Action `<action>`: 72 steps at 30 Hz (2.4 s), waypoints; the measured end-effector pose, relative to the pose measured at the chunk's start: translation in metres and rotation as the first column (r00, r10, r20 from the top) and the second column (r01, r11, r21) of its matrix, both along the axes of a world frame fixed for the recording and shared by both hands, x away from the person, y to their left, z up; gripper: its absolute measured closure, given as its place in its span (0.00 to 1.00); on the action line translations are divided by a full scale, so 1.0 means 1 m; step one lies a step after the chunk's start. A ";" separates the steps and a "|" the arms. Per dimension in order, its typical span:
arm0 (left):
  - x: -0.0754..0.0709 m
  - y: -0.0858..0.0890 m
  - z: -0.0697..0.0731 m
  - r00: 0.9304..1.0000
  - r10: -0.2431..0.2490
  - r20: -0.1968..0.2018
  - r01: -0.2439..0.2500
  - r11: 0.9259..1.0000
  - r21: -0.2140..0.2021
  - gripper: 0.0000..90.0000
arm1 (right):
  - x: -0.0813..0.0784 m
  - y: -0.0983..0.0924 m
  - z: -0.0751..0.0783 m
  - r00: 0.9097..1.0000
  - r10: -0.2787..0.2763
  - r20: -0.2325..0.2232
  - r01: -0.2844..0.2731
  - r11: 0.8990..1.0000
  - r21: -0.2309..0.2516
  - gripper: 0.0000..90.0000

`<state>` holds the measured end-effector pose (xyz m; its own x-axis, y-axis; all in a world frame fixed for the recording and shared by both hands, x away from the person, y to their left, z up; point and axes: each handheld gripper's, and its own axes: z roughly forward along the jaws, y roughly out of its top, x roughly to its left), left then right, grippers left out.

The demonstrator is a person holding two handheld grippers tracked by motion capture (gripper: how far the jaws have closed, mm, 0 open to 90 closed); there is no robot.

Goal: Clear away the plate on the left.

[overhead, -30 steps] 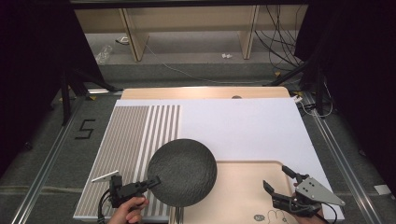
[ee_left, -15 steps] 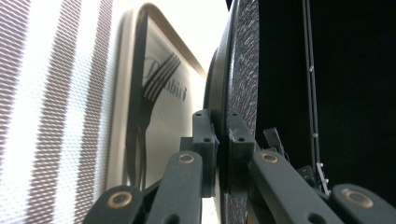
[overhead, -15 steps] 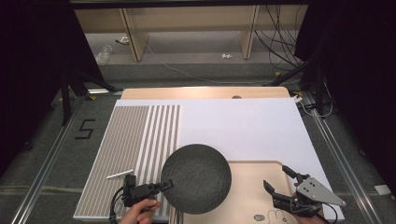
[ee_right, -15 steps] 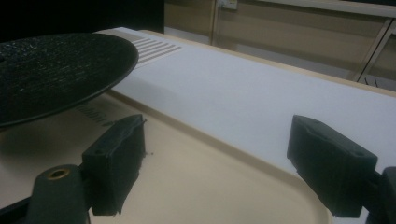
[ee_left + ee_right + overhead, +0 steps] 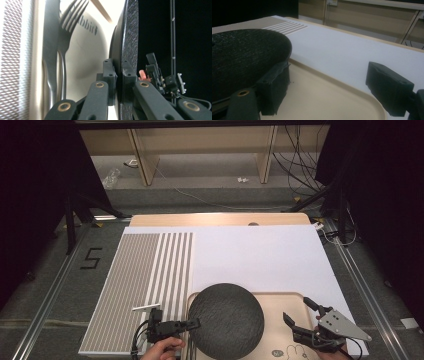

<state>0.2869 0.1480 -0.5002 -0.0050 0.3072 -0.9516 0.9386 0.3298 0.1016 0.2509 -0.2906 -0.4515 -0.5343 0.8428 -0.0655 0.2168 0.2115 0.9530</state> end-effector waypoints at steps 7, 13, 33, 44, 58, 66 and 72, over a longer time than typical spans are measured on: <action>0.000 -0.013 -0.003 0.999 -0.040 -0.008 0.040 0.999 0.017 0.94 | 0.000 0.000 0.000 1.000 -0.005 0.001 0.005 1.000 0.001 0.22; 0.002 -0.024 -0.004 0.997 -0.078 -0.012 0.078 0.997 0.030 0.94 | 0.000 0.000 0.000 1.000 -0.002 0.000 0.002 1.000 0.001 0.22; 0.011 -0.051 -0.012 0.990 -0.135 -0.037 0.137 0.988 0.075 0.94 | 0.000 0.000 0.000 1.000 0.002 0.002 -0.002 1.000 0.003 0.22; 0.013 -0.061 -0.018 0.986 -0.147 -0.079 0.152 0.986 0.068 0.94 | 0.000 0.000 0.000 1.000 0.005 0.001 -0.005 1.000 0.002 0.22; 0.012 -0.066 -0.013 0.982 -0.186 -0.024 0.187 0.966 0.178 0.86 | 0.000 0.001 0.000 1.000 0.010 -0.003 -0.010 1.000 0.000 0.22; 0.011 -0.070 -0.009 0.973 -0.231 0.000 0.225 0.945 0.237 0.73 | 0.000 0.001 0.000 1.000 0.012 -0.001 -0.012 1.000 0.001 0.22; 0.010 -0.073 -0.005 0.967 -0.255 0.021 0.241 0.935 0.260 0.66 | 0.000 0.001 0.000 1.000 0.013 -0.001 -0.013 1.000 0.000 0.22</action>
